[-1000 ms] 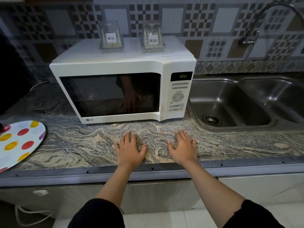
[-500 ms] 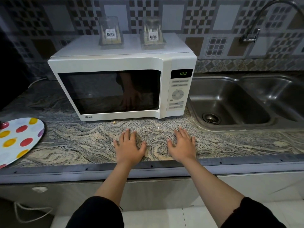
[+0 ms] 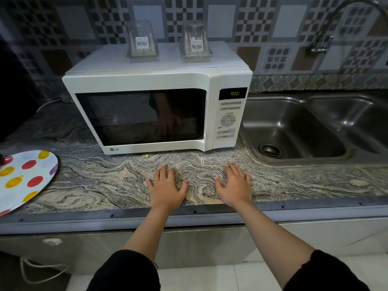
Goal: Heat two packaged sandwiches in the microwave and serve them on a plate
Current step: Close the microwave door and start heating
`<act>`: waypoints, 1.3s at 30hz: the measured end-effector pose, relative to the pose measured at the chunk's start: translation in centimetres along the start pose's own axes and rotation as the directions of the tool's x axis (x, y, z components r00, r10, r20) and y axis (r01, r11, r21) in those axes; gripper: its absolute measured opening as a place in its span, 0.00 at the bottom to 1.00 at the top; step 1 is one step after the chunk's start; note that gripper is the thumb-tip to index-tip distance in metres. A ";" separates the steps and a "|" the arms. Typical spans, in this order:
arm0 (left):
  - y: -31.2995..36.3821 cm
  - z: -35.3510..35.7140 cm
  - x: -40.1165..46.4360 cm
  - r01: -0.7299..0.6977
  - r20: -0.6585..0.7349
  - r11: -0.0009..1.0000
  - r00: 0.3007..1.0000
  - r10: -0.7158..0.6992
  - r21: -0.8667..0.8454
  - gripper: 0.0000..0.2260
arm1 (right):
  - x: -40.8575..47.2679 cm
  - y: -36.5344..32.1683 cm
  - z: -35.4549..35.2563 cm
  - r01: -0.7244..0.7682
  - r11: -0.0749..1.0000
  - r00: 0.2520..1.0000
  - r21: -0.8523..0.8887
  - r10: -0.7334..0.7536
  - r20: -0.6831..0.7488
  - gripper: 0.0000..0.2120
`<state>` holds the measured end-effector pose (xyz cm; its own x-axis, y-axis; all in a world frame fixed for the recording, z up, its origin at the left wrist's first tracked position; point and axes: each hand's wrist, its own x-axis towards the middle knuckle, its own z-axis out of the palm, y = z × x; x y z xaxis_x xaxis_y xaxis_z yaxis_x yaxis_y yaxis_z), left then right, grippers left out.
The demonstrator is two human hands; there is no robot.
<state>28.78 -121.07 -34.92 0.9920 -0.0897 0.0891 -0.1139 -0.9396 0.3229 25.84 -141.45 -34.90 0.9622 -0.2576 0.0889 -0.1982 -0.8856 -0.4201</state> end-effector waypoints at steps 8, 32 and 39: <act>0.0 -0.1 0.0 -0.001 0.000 1.000 1.000 0.001 0.006 0.28 | 0.0 0.0 -0.1 -0.003 1.000 1.000 0.000 0.003 0.009 0.28; 5.5 -3.7 1.8 -0.169 -0.079 0.983 0.982 0.174 0.074 0.32 | 3.0 0.8 -3.0 -0.072 0.889 0.986 0.453 0.133 -0.103 0.18; 11.6 -9.9 7.5 -0.241 -0.458 0.970 0.860 0.224 0.023 0.37 | 7.8 0.5 -5.4 -0.081 0.855 0.975 0.513 0.175 -0.139 0.28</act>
<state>34.32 -129.38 -21.17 0.8029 -0.1369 0.5802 -0.3484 -0.8975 0.2704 32.19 -146.03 -29.52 0.8771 -0.4599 0.1384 -0.1513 -0.5380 -0.8292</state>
